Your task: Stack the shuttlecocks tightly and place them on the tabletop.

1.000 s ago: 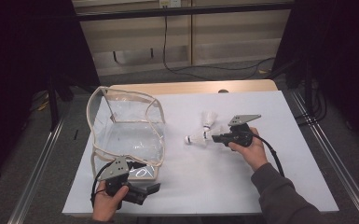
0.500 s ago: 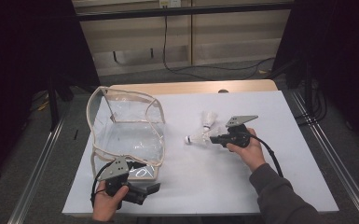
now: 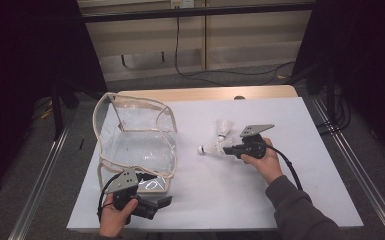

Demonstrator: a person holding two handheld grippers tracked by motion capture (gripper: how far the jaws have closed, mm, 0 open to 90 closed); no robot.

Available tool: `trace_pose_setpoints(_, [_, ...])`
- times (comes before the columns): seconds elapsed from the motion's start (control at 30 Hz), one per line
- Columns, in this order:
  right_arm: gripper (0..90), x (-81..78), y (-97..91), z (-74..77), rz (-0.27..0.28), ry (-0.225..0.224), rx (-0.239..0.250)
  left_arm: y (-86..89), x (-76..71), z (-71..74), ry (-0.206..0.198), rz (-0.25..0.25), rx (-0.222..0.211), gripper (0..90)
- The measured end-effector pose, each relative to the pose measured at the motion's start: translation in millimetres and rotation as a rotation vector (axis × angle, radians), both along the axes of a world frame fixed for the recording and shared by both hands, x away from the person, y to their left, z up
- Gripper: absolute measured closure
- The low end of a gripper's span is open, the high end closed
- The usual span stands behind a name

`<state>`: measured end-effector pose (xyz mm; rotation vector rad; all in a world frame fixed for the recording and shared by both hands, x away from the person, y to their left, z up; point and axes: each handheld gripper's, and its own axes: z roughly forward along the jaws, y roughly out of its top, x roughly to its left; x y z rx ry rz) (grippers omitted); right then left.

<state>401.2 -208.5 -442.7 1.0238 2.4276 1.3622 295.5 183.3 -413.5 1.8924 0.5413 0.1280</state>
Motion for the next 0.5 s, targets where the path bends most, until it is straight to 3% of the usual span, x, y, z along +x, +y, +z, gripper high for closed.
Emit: trace_pose_setpoints(0.5, [89.0, 0.7, 4.5, -1.6, 0.009, 0.004, -0.009, -0.1, 0.1, 0.0, 0.0, 0.0, 0.0, 4.4])
